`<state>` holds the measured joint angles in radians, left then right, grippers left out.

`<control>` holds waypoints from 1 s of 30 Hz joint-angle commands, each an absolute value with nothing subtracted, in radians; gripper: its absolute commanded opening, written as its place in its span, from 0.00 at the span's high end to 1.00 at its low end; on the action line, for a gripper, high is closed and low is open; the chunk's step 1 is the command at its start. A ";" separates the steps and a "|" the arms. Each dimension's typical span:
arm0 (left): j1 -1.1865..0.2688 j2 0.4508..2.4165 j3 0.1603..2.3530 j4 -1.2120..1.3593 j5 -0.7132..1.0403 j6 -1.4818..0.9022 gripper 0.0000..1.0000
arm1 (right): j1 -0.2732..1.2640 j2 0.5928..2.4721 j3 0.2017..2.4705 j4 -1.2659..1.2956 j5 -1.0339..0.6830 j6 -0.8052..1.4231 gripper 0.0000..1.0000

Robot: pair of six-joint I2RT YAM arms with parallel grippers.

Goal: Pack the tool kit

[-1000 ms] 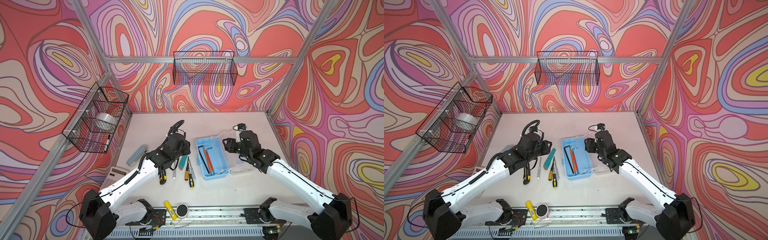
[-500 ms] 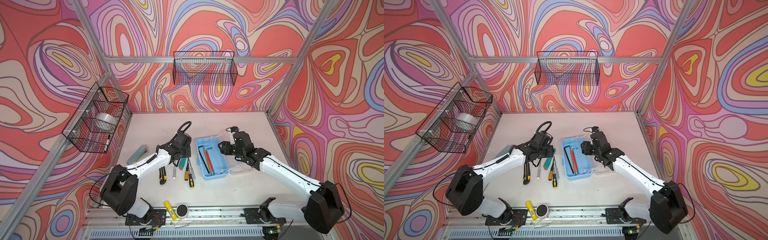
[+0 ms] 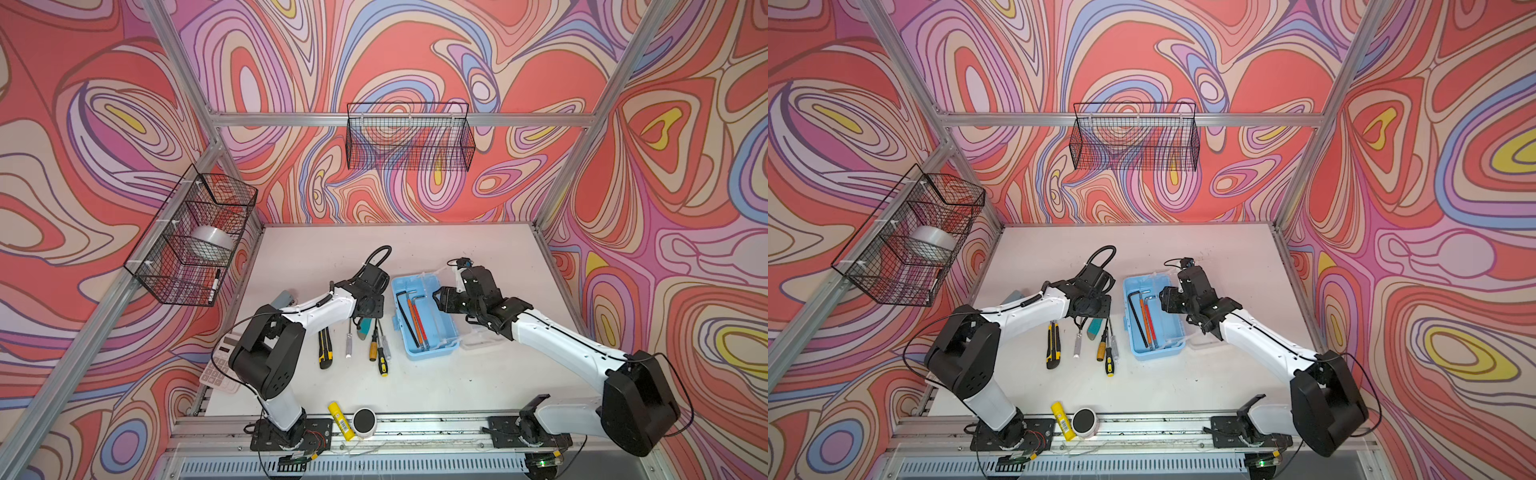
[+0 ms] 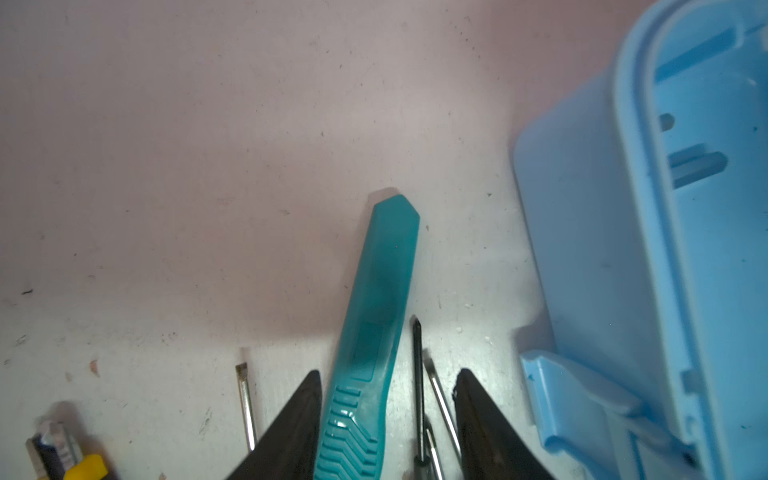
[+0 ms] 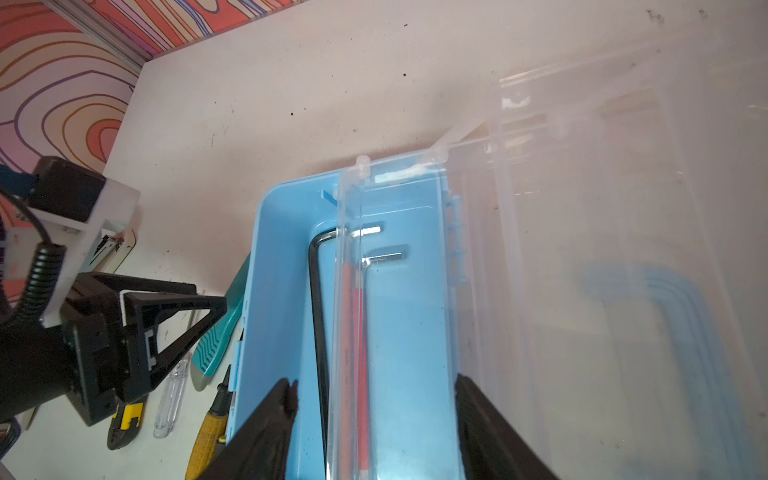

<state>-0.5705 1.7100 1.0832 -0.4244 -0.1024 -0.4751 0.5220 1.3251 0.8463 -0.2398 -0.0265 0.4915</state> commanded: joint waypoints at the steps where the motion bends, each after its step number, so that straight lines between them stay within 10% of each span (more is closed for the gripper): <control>1: -0.554 1.757 1.110 -0.468 -0.106 -0.446 0.50 | 0.520 1.336 0.833 -0.215 -0.035 0.494 0.37; 30: -0.546 1.832 1.102 -0.443 -0.083 -0.437 0.75 | 0.520 1.385 0.835 -0.191 -0.016 0.494 0.37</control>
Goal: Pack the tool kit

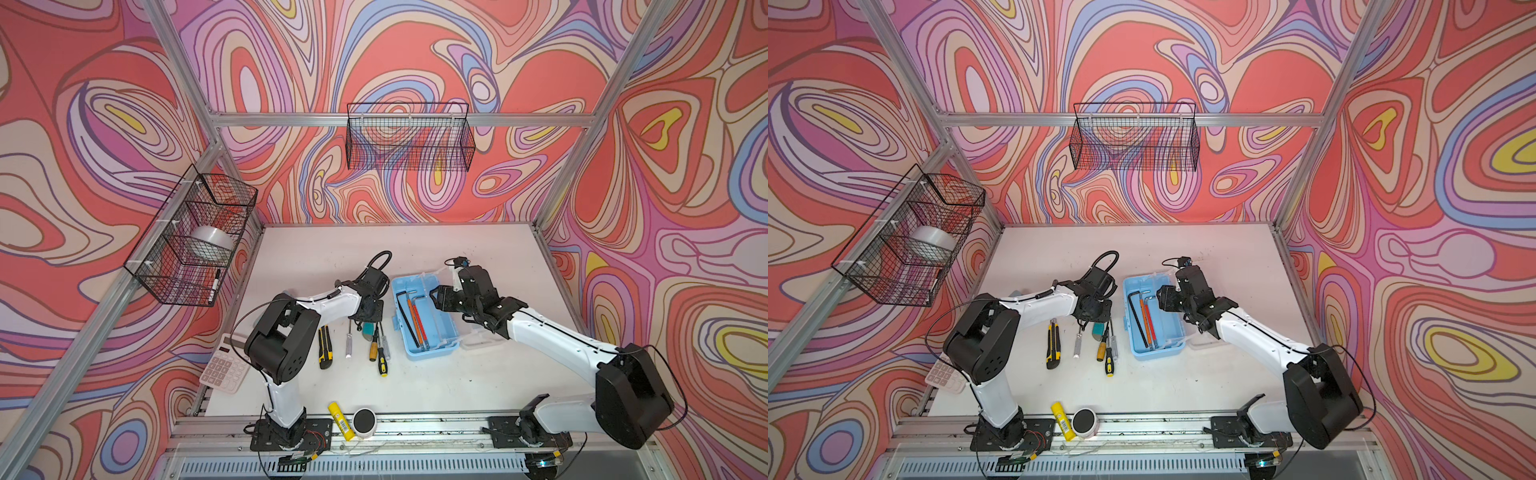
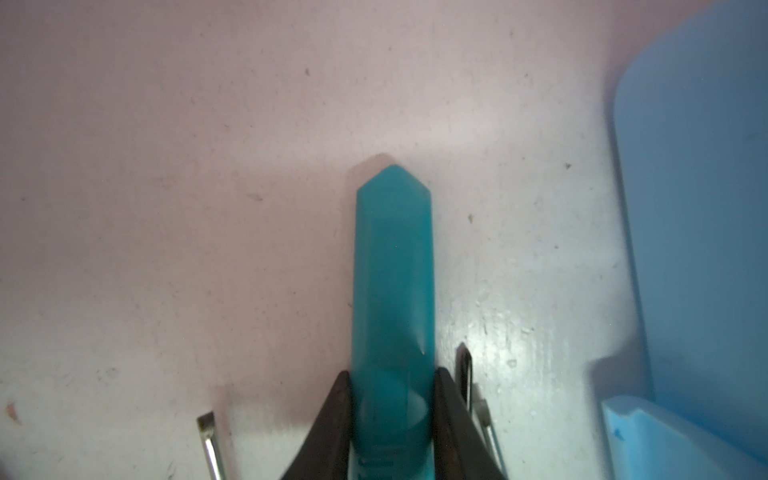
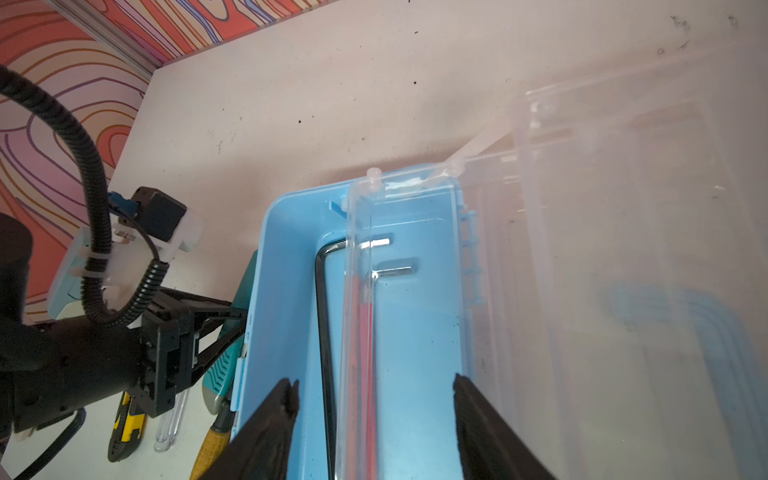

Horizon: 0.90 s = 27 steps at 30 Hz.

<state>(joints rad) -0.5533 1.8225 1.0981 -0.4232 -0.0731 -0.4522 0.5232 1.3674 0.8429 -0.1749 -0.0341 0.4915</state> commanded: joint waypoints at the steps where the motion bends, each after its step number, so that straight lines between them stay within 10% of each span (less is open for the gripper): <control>1: -0.546 1.830 1.103 -0.445 -0.084 -0.435 0.76 | 0.520 1.386 0.834 -0.190 -0.017 0.495 0.37; 27: -0.538 1.502 1.048 -0.378 0.172 -0.586 0.78 | 0.517 1.285 0.842 -0.199 0.010 0.521 0.38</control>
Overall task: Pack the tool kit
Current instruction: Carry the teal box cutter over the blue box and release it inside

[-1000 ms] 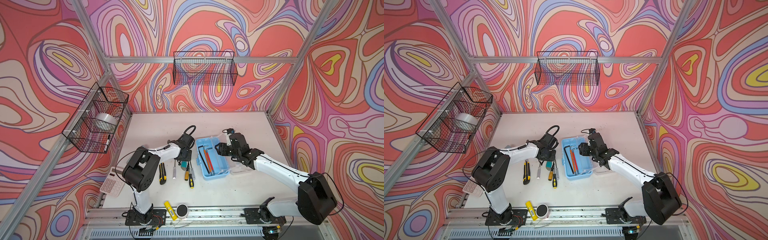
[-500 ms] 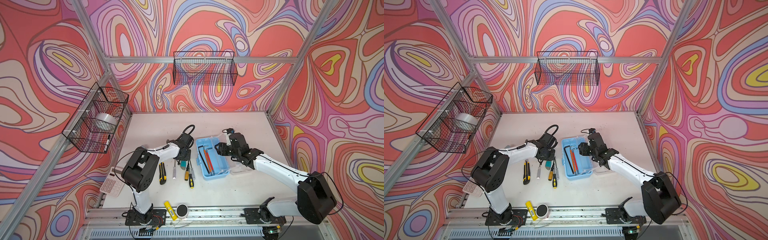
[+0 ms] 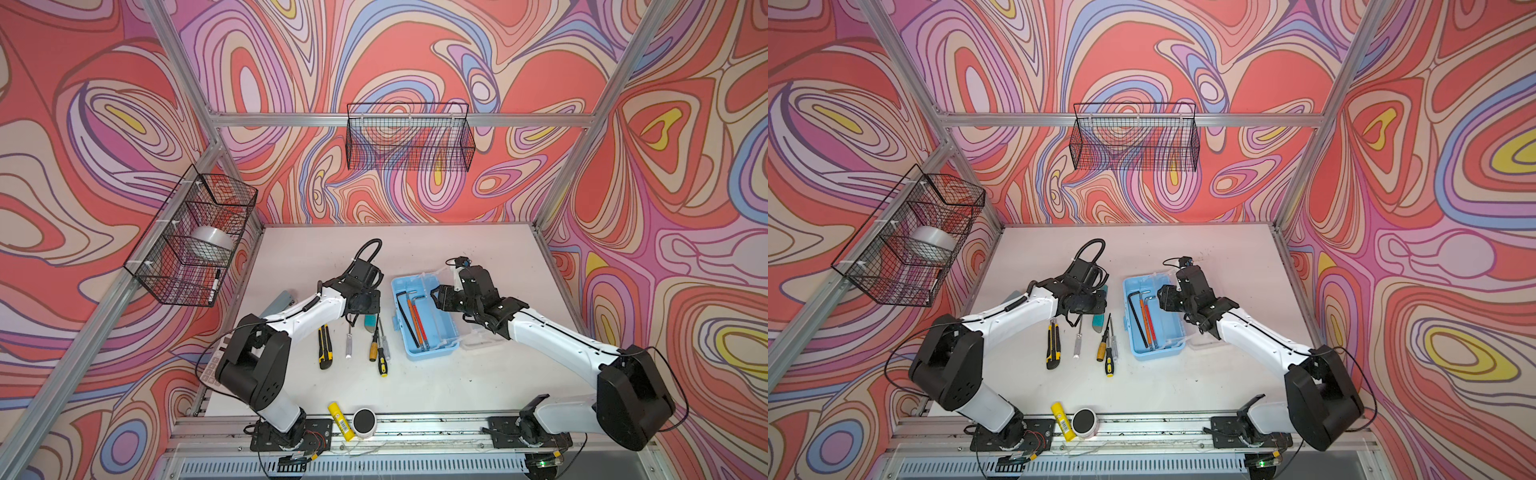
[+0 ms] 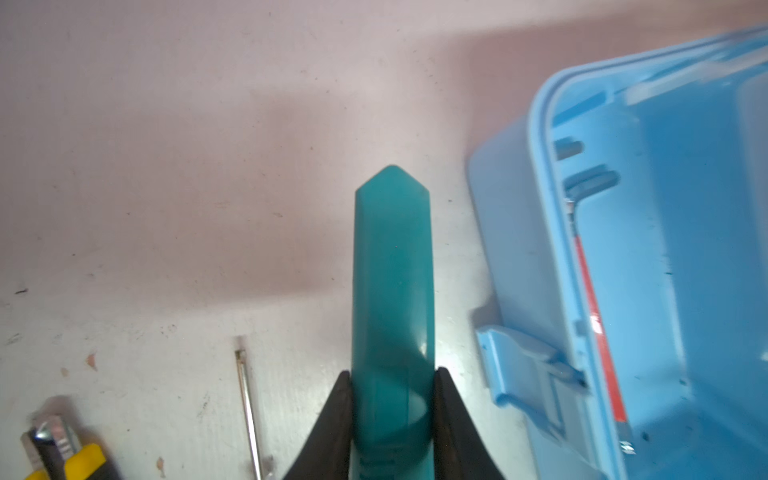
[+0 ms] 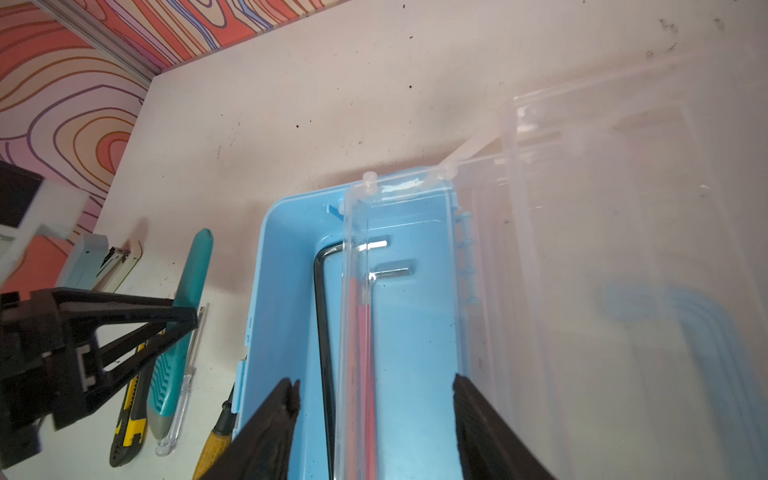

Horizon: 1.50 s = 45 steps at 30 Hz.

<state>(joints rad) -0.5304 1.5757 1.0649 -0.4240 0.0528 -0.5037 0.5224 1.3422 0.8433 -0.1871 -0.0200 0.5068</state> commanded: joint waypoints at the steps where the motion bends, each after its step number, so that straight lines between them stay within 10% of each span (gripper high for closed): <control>1: -0.554 1.478 1.044 -0.357 0.182 -0.607 0.78 | 0.517 1.266 0.843 -0.204 0.018 0.522 0.38; 24: -0.815 1.860 1.345 0.003 0.226 -0.915 0.74 | 0.483 1.072 0.823 -0.315 0.095 0.525 0.38; 45: -0.806 1.770 1.366 -0.319 -0.041 -0.600 0.37 | 0.483 1.138 0.824 -0.269 -0.020 0.479 0.38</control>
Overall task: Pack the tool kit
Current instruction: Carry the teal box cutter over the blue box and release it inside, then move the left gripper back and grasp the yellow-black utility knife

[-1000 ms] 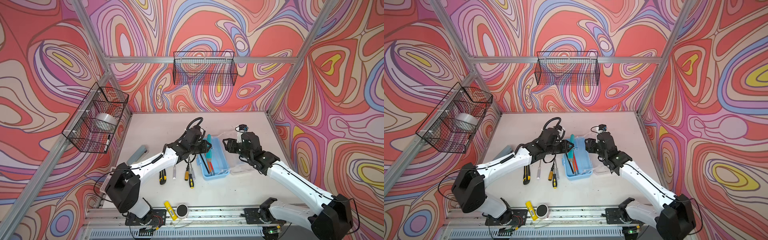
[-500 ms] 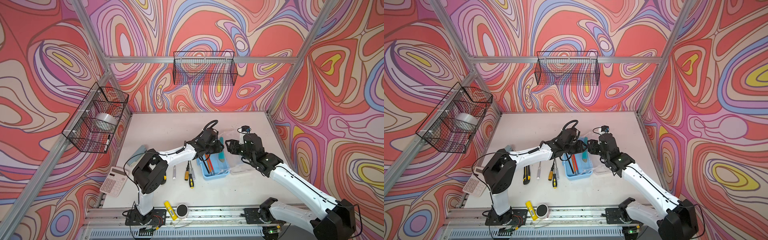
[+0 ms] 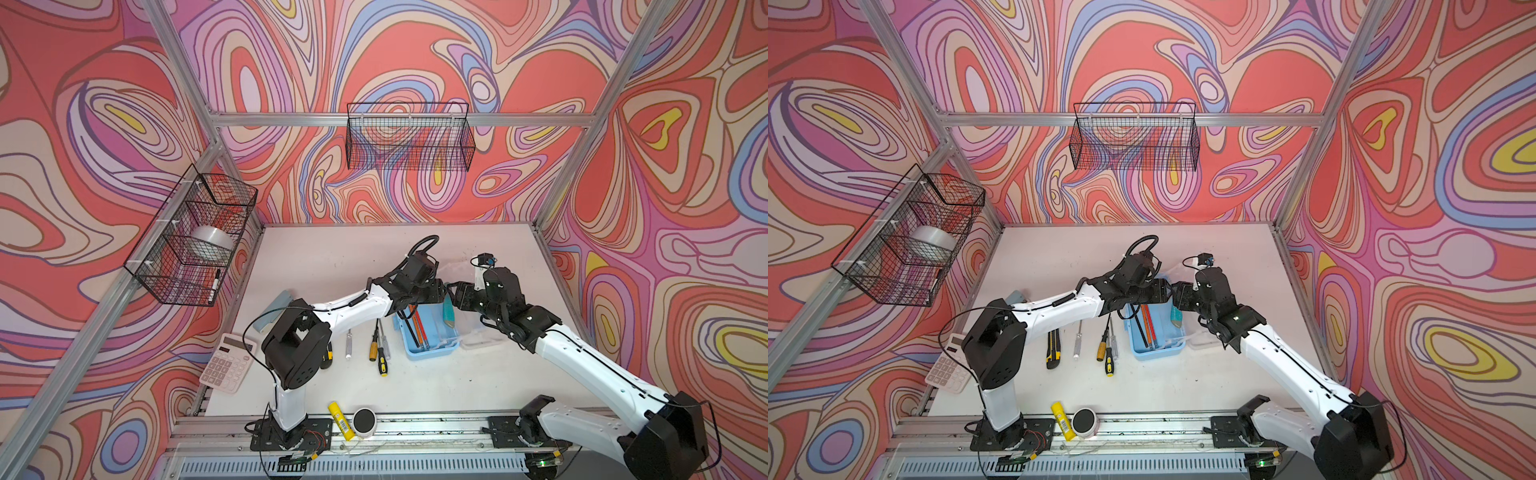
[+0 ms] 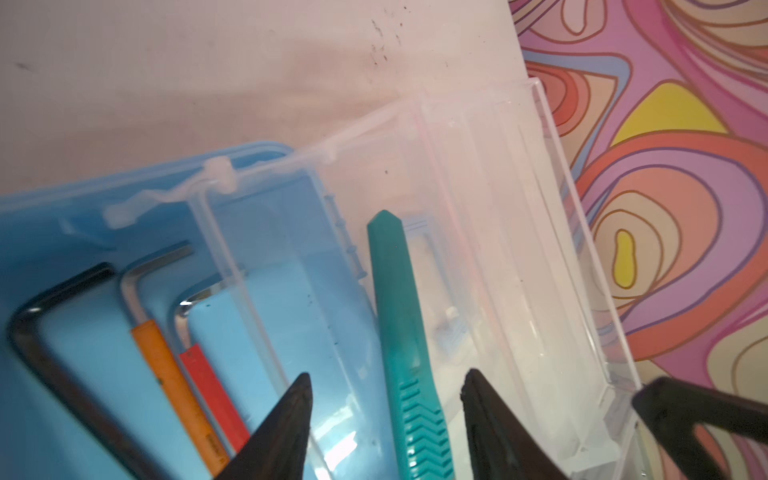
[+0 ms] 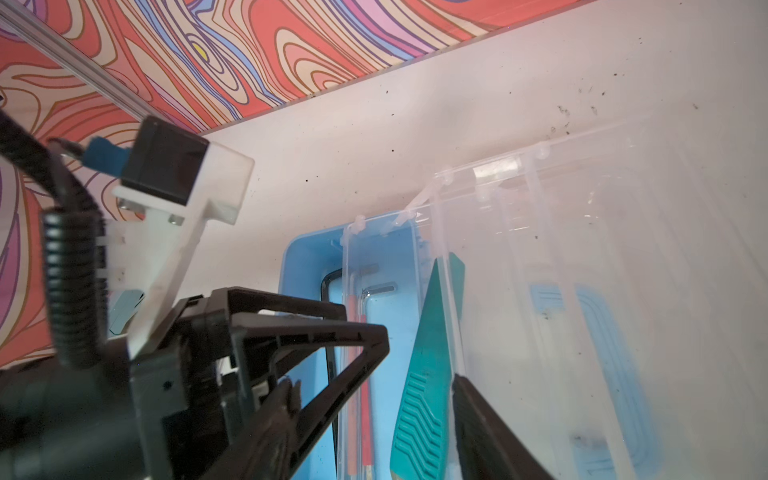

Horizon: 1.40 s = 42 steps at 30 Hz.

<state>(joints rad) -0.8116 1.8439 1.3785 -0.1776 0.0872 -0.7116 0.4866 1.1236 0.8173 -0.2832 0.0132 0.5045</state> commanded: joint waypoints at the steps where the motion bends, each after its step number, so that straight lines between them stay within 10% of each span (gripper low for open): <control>1: -0.801 1.752 1.349 -0.345 -0.077 -0.580 0.34 | 0.484 1.140 0.824 -0.264 -0.024 0.476 0.38; 9: -0.704 1.630 1.185 -0.489 -0.242 -0.575 0.02 | 0.575 1.190 0.834 -0.222 0.023 0.450 0.33; 16: -0.670 1.452 1.026 -0.539 -0.458 -0.580 0.04 | 0.693 1.284 0.891 -0.220 0.082 0.452 0.35; 32: -0.462 1.262 0.748 -0.617 -0.296 -0.705 0.07 | 0.713 1.406 0.903 -0.158 0.002 0.491 0.37; 42: -0.390 1.248 0.651 -0.543 -0.213 -0.703 0.32 | 0.713 1.416 0.894 -0.154 0.011 0.500 0.40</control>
<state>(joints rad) -0.4034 1.2449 0.6594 -0.5644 -0.2310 -0.6926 0.7086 1.4059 0.8791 -0.1688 0.0097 0.4919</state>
